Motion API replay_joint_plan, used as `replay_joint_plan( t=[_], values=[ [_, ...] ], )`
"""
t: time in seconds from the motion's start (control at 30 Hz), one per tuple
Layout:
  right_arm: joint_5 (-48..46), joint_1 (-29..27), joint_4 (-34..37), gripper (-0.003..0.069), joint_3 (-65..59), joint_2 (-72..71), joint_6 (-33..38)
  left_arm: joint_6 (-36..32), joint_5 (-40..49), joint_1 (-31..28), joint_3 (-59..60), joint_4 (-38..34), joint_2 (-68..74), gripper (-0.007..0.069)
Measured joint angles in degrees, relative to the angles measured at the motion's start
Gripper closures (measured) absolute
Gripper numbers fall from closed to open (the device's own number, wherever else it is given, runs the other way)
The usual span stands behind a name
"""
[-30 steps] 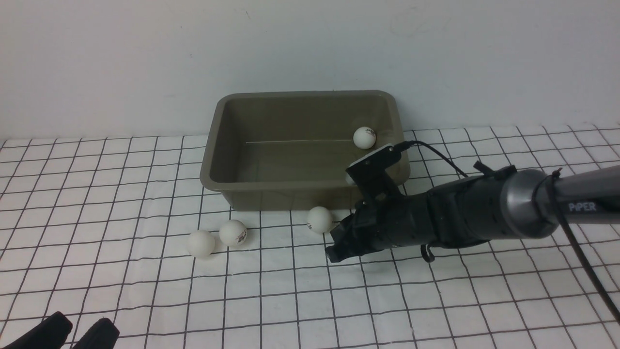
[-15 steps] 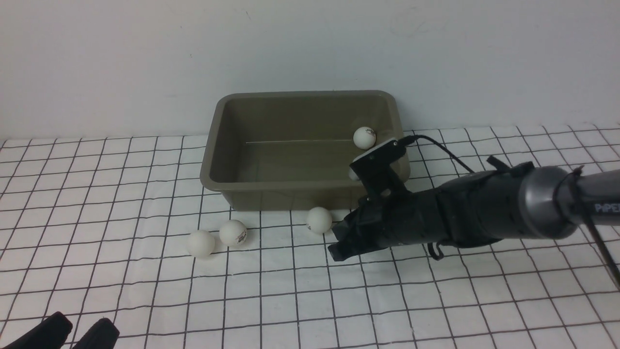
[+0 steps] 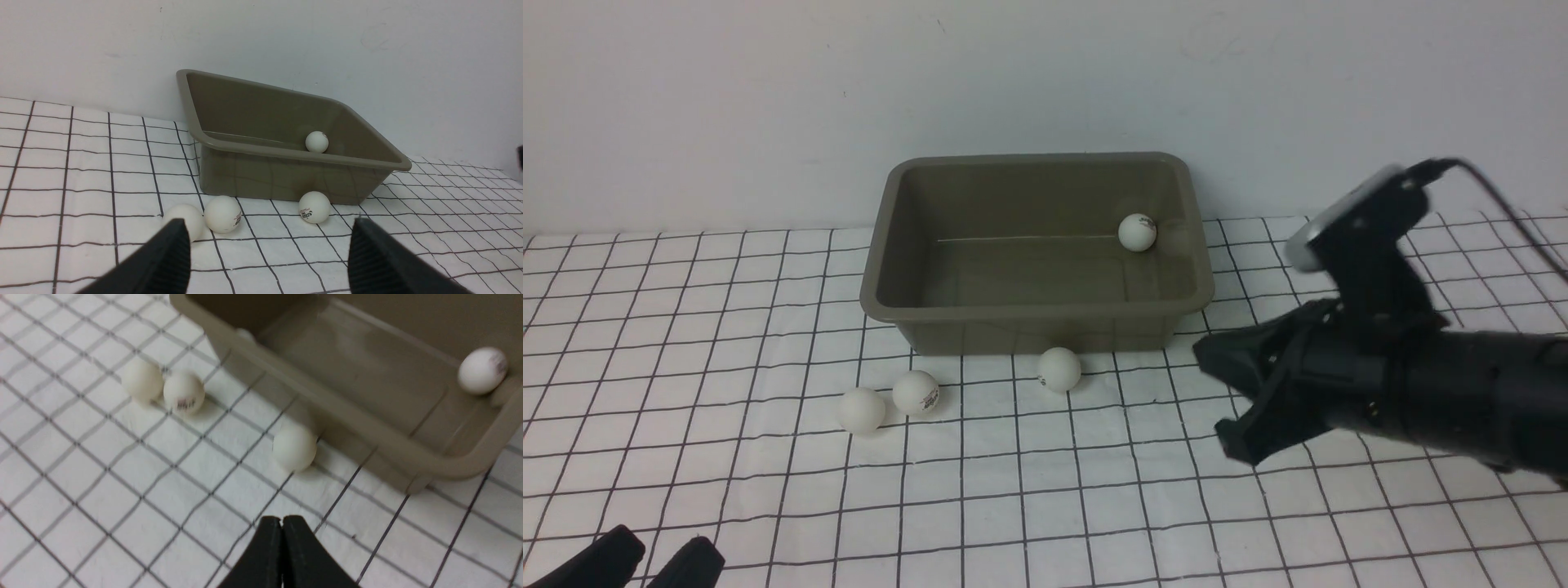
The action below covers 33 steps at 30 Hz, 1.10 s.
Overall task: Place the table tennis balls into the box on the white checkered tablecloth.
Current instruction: 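Reach for and grasp a ping pong ball on the table beside the basket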
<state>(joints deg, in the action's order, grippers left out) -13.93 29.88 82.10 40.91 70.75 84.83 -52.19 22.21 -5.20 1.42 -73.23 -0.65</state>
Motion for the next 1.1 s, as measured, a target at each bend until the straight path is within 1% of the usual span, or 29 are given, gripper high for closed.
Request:
replay_joint_plan(
  t=[0.1,0.2,0.4,0.47,0.53,0.6,0.67,0.7,0.73,0.77,0.9,0.93,0.97,1.0,1.03,1.07,1.1],
  values=[
    [2.6,0.0,1.6,0.0675,0.7,-4.6,-3.5,-0.9,0.0,0.0,0.0,-0.7,0.0,0.0155],
    [2.9,0.0,3.6,0.0675,2.2,-7.8,-6.1,-1.4,0.0,0.0,0.1,-1.2,0.0,0.0155],
    [0.0,0.0,3.8,0.0675,4.1,-10.9,-5.9,-1.7,0.0,0.0,0.2,-1.4,0.0,0.0155],
    [-1.6,0.0,2.5,0.0675,4.1,-10.9,-4.8,-1.7,0.0,0.0,0.2,-1.4,0.0,0.0155],
    [-4.7,0.0,-1.2,0.0675,4.1,-10.9,-2.5,-1.7,0.0,0.0,0.2,-1.4,0.0,0.0155],
    [-7.7,0.0,-5.2,0.0675,4.1,-10.9,-2.1,-1.7,0.1,0.0,0.2,-1.4,0.0,0.0155],
    [-12.1,0.0,-10.2,0.0675,4.1,-10.8,-5.2,-1.7,0.1,0.0,0.2,-1.4,0.0,0.0155],
    [-14.7,0.0,-15.1,0.0675,4.1,-10.8,-9.3,-1.7,0.1,0.0,0.2,-1.4,0.0,0.0155],
    [-15.5,0.0,-17.4,0.0675,4.1,-10.7,-11.1,-1.7,0.1,0.0,0.2,-1.4,0.0,0.0155],
    [-15.5,0.0,-18.2,0.0675,4.1,-10.7,-11.7,-1.7,0.1,0.0,0.2,-1.4,0.0,0.0155],
    [-20.5,0.0,-42.3,0.0675,4.1,-10.5,-27.1,-1.7,0.1,0.0,0.2,-1.6,0.0,0.0155],
    [-21.4,0.0,-50.6,0.0675,4.1,-10.5,-33.3,-1.7,0.1,0.0,0.2,-1.6,0.0,0.0155],
    [-21.7,-0.1,-54.8,0.0675,4.1,-10.5,-36.9,-1.7,0.1,0.0,0.2,-1.6,0.0,0.0155],
    [-22.0,-0.9,-63.0,0.0675,4.1,-10.5,-44.4,-1.7,0.1,0.0,0.2,-1.6,0.0,0.0155],
    [-21.9,-1.4,-68.2,0.0675,4.1,-10.5,-49.8,-1.7,0.1,0.0,0.2,-1.6,0.0,0.0155],
    [-21.6,-2.8,-75.5,0.0675,4.1,-10.6,-56.6,-1.7,0.1,0.0,0.2,-1.6,0.0,0.0155],
    [-21.6,-3.4,-77.8,0.0675,4.1,-10.7,-60.7,-1.7,0.1,0.0,0.2,-1.6,0.0,0.0155]
  ],
)
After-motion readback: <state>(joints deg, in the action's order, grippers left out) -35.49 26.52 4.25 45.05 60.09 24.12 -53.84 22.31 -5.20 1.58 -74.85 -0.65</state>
